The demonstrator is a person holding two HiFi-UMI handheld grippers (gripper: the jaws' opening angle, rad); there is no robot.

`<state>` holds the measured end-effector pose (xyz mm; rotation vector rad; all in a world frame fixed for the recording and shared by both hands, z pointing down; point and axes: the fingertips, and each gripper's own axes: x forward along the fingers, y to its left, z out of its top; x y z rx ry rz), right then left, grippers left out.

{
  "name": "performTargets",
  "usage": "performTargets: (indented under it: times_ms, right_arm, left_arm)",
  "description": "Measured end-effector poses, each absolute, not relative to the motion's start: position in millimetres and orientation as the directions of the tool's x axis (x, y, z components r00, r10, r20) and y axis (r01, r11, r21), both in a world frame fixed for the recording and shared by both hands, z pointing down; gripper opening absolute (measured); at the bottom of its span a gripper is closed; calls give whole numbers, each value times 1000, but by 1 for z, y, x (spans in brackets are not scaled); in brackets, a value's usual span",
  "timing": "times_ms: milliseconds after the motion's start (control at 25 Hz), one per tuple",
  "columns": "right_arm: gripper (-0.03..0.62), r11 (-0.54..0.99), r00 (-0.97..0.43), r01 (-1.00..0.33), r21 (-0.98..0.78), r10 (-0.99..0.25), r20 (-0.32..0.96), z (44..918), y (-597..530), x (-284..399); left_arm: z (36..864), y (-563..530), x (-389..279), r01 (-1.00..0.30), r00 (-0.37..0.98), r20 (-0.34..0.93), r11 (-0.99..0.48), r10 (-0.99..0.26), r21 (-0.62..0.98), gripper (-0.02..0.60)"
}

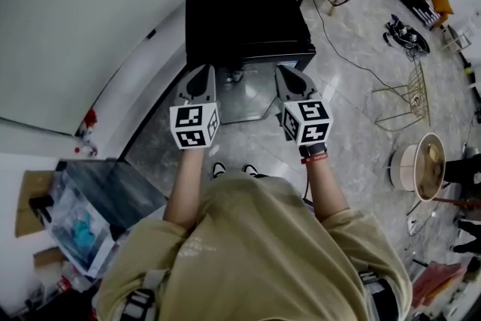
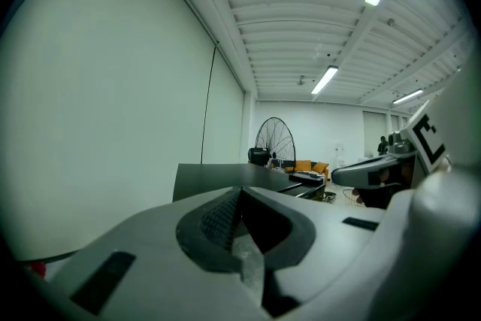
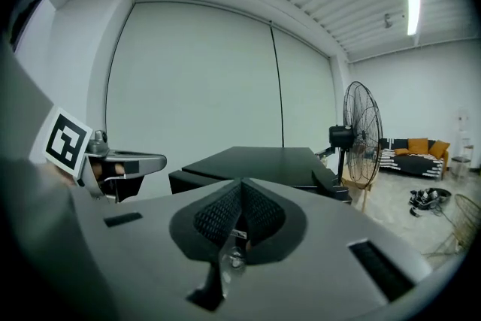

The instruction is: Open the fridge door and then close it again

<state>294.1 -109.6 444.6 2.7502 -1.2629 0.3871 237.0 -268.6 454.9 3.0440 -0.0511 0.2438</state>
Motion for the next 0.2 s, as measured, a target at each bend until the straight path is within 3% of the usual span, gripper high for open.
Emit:
performTargets:
  times_ms: [200]
  right_arm:
    - [21, -587, 572, -807, 61, -752, 328, 460, -105, 297]
  left_arm:
    - [490, -271, 230, -38, 975, 222, -998, -25, 54, 20]
